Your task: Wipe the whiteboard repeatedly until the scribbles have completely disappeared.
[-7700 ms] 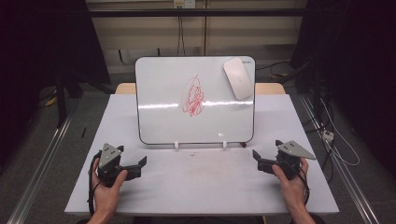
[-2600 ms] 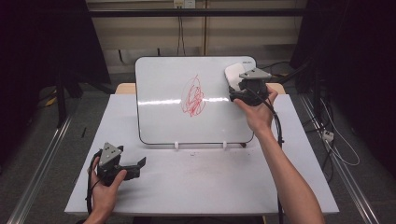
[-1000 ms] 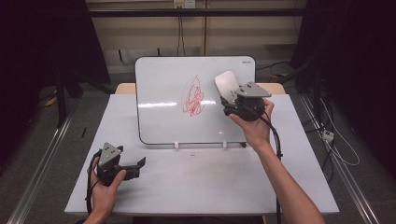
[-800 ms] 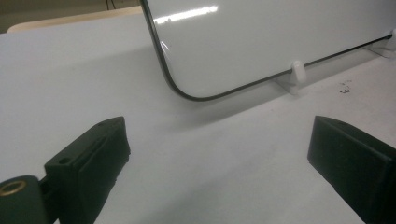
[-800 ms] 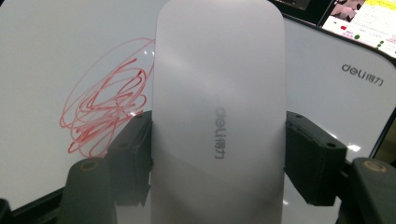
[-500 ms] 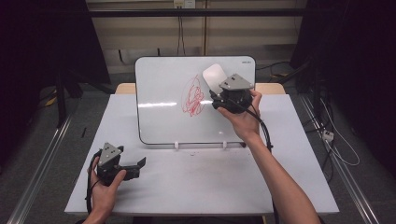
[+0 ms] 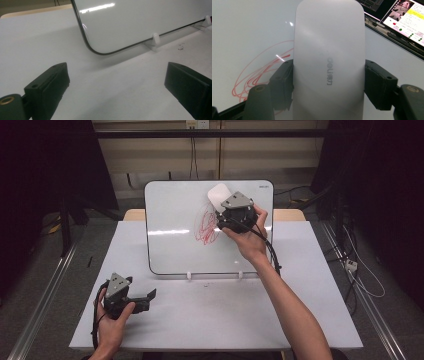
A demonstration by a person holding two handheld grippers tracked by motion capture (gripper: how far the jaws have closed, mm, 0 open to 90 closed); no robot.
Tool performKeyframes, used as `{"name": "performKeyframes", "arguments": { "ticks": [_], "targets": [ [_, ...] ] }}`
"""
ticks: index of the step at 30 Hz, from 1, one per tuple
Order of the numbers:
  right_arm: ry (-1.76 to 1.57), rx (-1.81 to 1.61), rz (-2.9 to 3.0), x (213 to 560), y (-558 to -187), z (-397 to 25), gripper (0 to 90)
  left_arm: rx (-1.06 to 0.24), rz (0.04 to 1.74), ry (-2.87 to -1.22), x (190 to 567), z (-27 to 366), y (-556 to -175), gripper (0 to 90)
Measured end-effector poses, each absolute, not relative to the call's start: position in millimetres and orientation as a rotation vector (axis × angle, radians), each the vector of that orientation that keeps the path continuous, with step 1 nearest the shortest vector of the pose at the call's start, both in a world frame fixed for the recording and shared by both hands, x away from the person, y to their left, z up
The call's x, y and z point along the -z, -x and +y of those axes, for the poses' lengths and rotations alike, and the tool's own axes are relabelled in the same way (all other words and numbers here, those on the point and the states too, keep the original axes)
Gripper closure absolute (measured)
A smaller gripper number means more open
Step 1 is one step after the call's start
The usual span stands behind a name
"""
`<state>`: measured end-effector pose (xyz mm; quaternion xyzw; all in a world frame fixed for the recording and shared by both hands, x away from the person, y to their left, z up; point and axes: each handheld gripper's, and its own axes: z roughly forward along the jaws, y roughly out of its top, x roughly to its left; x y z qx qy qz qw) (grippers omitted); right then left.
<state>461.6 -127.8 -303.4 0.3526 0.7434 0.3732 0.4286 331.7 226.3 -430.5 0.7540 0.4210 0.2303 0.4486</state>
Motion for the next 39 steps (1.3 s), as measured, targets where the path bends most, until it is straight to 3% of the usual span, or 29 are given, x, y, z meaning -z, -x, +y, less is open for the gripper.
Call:
{"name": "performKeyframes", "arguments": {
  "ticks": [15, 39],
  "targets": [
    [-0.896, -0.833, 1.848, 313, -478, -117, 31.4, -0.573, 1.043, -1.861, 430, 227, -332, 5.5],
    [-0.891, -0.81, 1.853, 312, -476, -115, 31.4, -0.572, 1.045, -1.862, 430, 228, -332, 5.5]
  ]
}}
